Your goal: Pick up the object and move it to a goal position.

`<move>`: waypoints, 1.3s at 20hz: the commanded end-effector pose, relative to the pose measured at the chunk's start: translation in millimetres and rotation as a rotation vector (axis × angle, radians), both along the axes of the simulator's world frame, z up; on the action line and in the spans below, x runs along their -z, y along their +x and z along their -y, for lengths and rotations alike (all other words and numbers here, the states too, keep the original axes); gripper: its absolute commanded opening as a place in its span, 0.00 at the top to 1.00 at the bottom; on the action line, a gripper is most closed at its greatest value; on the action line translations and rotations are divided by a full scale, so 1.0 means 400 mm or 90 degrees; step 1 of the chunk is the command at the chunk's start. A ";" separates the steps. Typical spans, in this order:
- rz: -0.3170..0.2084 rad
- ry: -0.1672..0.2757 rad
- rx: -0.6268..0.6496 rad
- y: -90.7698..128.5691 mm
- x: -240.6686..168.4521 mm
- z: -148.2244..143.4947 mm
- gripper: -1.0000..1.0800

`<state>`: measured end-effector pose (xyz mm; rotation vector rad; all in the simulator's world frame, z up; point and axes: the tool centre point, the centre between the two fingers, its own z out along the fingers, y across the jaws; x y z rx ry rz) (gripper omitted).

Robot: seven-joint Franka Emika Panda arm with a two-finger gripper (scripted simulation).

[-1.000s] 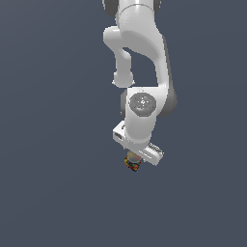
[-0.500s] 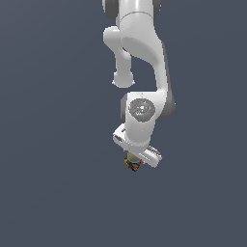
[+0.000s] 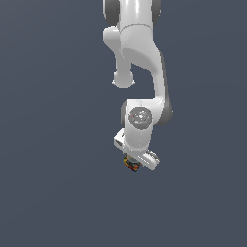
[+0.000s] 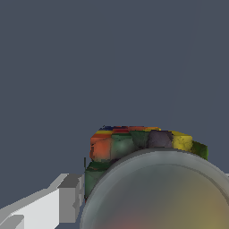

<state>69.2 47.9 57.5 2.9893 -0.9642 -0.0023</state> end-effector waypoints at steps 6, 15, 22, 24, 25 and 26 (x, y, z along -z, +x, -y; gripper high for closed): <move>0.001 0.000 0.000 0.002 -0.001 0.000 1.00; 0.000 0.000 0.000 -0.002 -0.009 -0.002 1.00; 0.000 0.000 0.000 -0.024 -0.070 -0.010 1.00; 0.000 0.000 0.000 -0.035 -0.099 -0.014 1.00; 0.000 0.000 0.000 -0.040 -0.115 -0.016 1.00; 0.000 0.000 0.000 -0.047 -0.133 -0.018 1.00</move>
